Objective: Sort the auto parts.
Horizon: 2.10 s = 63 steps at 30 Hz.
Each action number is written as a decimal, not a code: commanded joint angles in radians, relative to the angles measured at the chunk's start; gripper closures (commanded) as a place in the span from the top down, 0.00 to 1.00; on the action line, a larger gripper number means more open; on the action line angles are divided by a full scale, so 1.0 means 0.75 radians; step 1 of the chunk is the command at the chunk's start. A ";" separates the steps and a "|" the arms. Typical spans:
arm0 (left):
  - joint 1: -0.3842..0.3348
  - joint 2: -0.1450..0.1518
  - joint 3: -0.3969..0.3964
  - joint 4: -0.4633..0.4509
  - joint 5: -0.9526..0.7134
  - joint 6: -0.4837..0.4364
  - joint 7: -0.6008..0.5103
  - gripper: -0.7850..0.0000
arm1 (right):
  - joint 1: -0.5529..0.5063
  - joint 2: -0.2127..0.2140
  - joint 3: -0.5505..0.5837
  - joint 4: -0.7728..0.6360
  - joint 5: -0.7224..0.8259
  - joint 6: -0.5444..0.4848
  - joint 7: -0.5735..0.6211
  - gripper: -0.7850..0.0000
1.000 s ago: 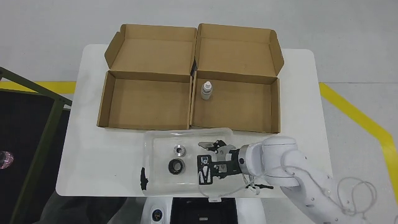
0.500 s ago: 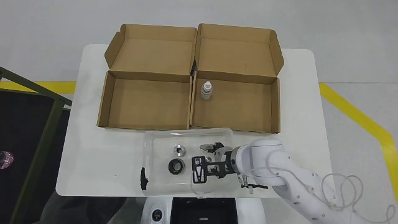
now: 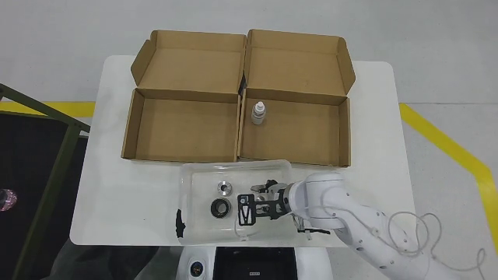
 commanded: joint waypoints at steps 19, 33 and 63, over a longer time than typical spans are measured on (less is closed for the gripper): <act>0.000 0.000 0.000 0.000 0.000 0.000 0.000 1.00 | 0.039 0.002 0.020 -0.085 0.042 -0.038 -0.149 0.00; 0.000 0.000 0.000 0.000 0.000 0.000 0.000 1.00 | 0.037 0.008 0.113 -0.172 -0.019 -0.020 -0.486 0.00; 0.000 0.000 0.000 0.000 0.000 0.000 0.000 1.00 | -0.045 0.055 0.535 -0.158 0.096 -0.018 -0.926 0.00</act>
